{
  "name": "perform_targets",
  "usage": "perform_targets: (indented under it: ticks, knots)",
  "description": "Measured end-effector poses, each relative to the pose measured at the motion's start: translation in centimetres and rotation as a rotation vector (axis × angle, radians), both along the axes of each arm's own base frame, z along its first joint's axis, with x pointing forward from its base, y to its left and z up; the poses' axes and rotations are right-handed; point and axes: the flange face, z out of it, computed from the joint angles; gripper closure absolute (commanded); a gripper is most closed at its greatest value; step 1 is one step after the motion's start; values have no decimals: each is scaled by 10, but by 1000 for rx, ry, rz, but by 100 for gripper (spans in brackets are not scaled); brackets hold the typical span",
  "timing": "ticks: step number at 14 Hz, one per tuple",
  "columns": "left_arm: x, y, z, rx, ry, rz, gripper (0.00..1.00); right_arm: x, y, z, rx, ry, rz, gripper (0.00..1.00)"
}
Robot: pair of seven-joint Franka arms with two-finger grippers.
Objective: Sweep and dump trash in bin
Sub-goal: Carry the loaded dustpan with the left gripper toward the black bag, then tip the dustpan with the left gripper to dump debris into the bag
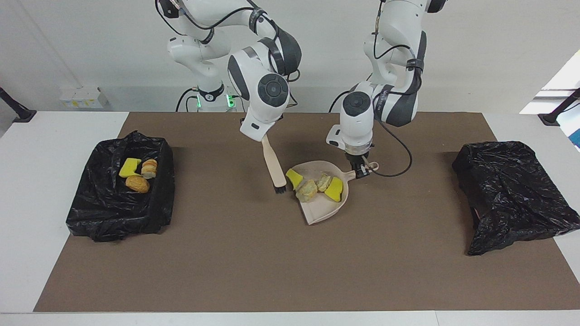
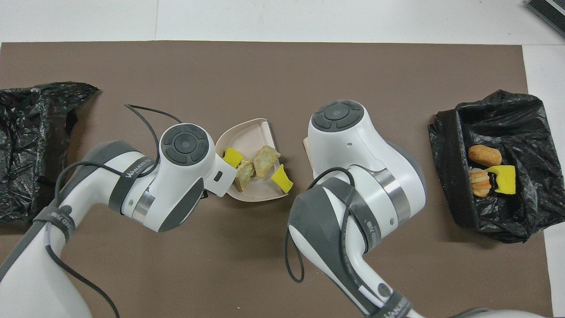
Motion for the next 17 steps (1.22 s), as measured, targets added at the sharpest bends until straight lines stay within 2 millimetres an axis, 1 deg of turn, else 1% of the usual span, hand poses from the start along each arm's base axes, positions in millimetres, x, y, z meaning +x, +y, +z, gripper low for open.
perform_targets:
  ticks: [2,4,5,8,11,12,13,15,17]
  knots:
    - [15,21,9,-12,-5,-16,100,-26,13,-18,-27,-68,-70,100]
    - [31,42,23,-22,-7,-42,100,-59,32,-34,-3,-115,-165,100]
    - [40,57,31,-30,-4,-50,100,-74,38,-38,15,-123,-193,100]
    - [67,110,60,-65,-2,-48,100,-110,63,-42,38,-129,-197,100]
    - [86,161,87,-85,-22,-26,100,-144,91,-56,37,-113,-194,100]
    - [90,178,96,-89,-20,-36,100,-151,96,-61,46,-91,-199,100]
    - [93,195,104,-94,-15,-49,100,-154,99,-65,53,-72,-209,100]
    - [98,236,119,-97,-11,-89,100,-154,99,-69,53,-60,-218,100]
    - [99,288,126,-97,-3,-132,100,-160,98,-79,44,-54,-215,100]
